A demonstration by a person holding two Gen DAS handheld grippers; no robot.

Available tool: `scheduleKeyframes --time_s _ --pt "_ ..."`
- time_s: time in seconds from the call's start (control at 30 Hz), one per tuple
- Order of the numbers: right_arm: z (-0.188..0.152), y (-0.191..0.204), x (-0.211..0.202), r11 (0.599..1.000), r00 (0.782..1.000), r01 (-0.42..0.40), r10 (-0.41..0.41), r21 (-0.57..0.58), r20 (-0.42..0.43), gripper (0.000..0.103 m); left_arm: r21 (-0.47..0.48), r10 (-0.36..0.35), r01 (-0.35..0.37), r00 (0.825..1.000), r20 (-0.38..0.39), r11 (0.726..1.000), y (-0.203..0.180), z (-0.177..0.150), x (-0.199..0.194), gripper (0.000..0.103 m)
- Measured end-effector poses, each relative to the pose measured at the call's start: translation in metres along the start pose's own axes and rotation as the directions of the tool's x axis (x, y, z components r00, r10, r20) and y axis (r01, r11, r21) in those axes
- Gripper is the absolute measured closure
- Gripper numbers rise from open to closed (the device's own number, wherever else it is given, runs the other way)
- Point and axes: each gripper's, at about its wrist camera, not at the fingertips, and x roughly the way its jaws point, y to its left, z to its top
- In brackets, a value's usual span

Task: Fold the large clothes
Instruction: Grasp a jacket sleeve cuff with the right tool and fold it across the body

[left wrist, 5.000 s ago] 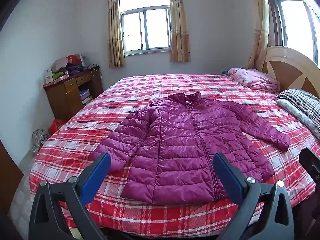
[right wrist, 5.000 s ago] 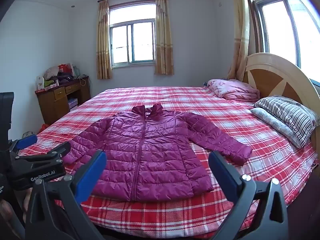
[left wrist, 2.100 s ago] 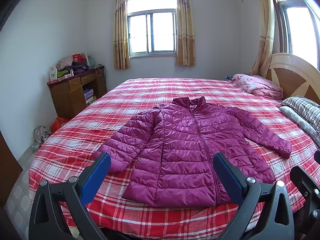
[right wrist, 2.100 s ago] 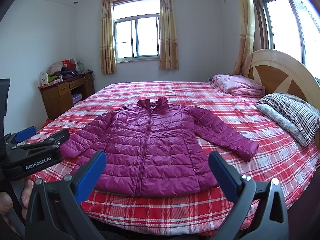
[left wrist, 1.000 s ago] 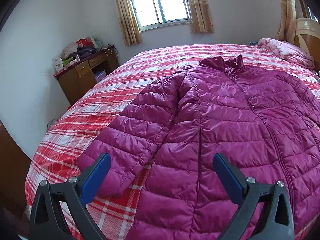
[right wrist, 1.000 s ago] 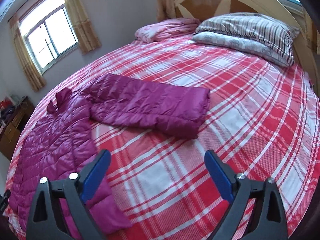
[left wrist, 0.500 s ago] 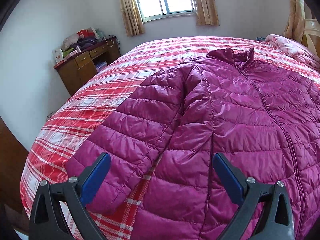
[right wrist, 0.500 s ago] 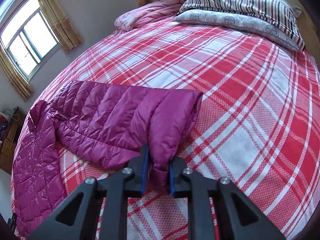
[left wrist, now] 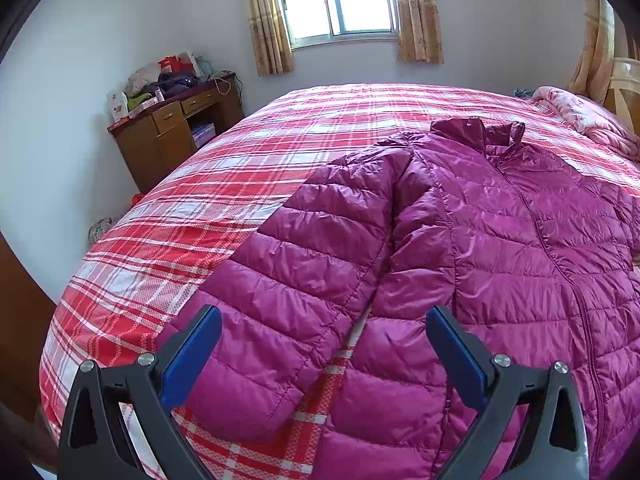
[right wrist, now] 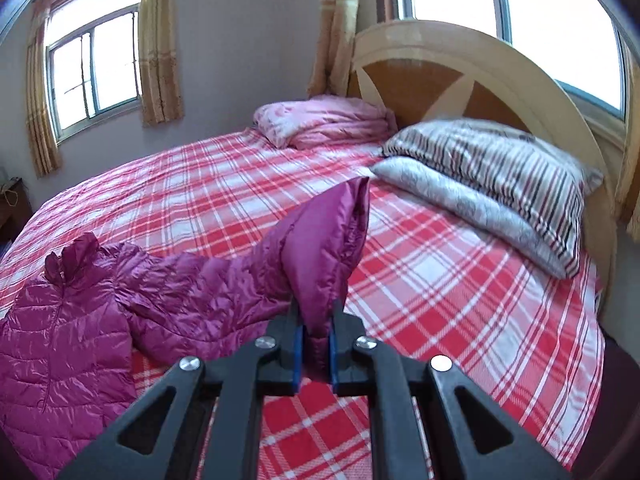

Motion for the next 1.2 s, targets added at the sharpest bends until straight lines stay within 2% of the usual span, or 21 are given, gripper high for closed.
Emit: scheduleKeyframes --time_s 0.13,0.27,0.5,0.7,0.87,1.03,1.2 --pt "0.019 0.055 -0.017 0.992 0.996 -0.026 0.037 -0.122 0.081 0.091 -0.015 0.010 -0.010 1.000 -0.011 1.000 0.010 0.001 0.009 0.001" --pt "0.027 0.112 -0.031 0.966 0.987 -0.060 0.095 -0.251 0.131 0.091 -0.030 0.015 -0.016 1.000 -0.022 0.999 0.021 0.001 0.016 0.001" --pt "0.023 0.200 -0.042 0.900 0.970 -0.113 0.193 -0.421 0.151 0.092 -0.055 0.018 -0.020 1.000 -0.025 0.998 0.041 0.002 0.022 0.001" --pt "-0.001 0.265 -0.042 0.824 0.958 -0.148 0.256 -0.547 0.128 0.092 -0.078 0.023 -0.025 0.999 -0.027 0.997 0.058 0.004 0.027 0.001" --pt "-0.037 0.319 -0.039 0.759 0.952 -0.162 0.289 -0.630 0.103 0.092 -0.089 0.028 -0.031 0.999 -0.035 0.996 0.066 0.005 0.032 0.001" --pt "-0.072 0.358 -0.031 0.713 0.947 -0.187 0.314 -0.675 0.069 0.092 -0.086 0.034 -0.037 0.999 -0.037 0.996 0.069 0.005 0.034 0.001" --pt "-0.098 0.378 -0.022 0.686 0.943 -0.227 0.333 -0.692 0.021 0.092 -0.086 0.033 -0.037 0.998 -0.051 0.996 0.069 0.003 0.038 0.001"
